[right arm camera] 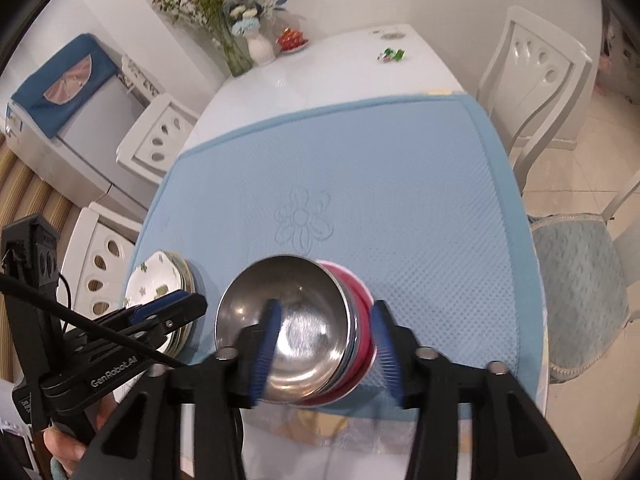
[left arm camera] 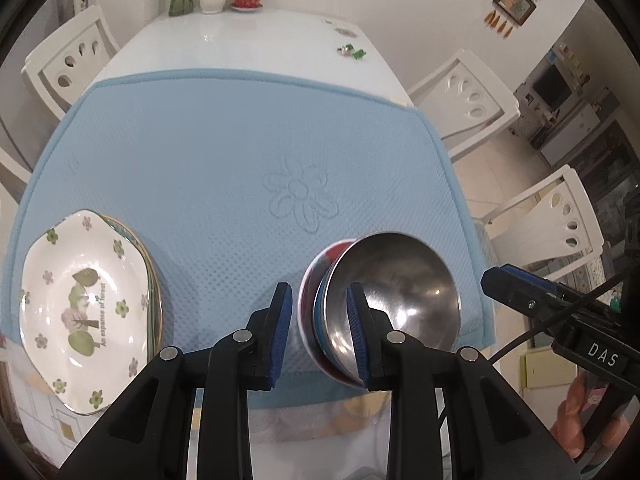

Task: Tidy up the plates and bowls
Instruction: 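Open both grippers to release the blue bowl inside the magenta bowl, then close both grippers on the rim of the nested bowl stack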

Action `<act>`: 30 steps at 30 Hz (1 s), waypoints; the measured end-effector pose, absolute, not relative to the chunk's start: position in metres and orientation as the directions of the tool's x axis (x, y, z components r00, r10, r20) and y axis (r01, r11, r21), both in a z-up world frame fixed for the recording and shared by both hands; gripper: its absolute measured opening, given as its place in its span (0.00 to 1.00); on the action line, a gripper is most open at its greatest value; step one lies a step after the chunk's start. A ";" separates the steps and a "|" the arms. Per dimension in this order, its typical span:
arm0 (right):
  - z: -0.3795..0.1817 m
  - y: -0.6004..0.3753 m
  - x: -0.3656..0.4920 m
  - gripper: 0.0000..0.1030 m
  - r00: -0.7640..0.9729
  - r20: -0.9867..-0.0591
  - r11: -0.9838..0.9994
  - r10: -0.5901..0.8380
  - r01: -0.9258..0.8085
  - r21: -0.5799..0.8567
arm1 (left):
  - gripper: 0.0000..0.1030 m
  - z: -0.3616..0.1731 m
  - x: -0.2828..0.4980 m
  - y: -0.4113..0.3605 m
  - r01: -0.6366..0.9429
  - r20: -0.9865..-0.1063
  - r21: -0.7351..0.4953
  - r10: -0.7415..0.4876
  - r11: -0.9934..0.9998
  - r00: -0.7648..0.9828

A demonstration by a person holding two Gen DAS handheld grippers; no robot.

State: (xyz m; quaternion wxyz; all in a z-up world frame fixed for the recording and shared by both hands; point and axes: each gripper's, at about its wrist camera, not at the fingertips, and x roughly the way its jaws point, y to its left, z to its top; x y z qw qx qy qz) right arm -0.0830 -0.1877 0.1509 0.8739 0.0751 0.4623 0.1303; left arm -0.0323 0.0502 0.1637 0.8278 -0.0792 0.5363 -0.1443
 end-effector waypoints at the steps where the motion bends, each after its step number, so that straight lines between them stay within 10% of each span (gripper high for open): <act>1: 0.151 -0.188 -0.082 0.46 0.540 -0.787 0.955 0.297 -0.157 0.252 | 0.28 0.166 -0.033 0.051 0.154 -0.861 -0.286 -0.324 0.946 0.392; 6: 0.150 -0.187 -0.078 0.47 0.539 -0.795 0.960 0.279 -0.158 0.230 | 0.30 0.175 -0.033 0.047 0.170 -0.849 -0.248 -0.298 0.954 0.435; 11: 0.162 -0.192 -0.084 0.48 0.606 -0.755 0.968 0.251 -0.158 0.194 | 0.75 0.182 -0.032 0.040 0.182 -0.835 -0.238 -0.296 0.954 0.464; 21: 0.140 -0.212 -0.073 0.82 0.546 -0.771 0.944 0.327 -0.156 0.290 | 0.76 0.167 -0.023 0.036 0.155 -0.841 -0.299 -0.337 0.942 0.423; 30: 0.069 -0.212 -0.054 0.82 0.320 -0.854 0.912 0.409 -0.112 0.395 | 0.76 0.103 -0.019 0.049 0.001 -0.878 -0.408 -0.393 0.913 0.274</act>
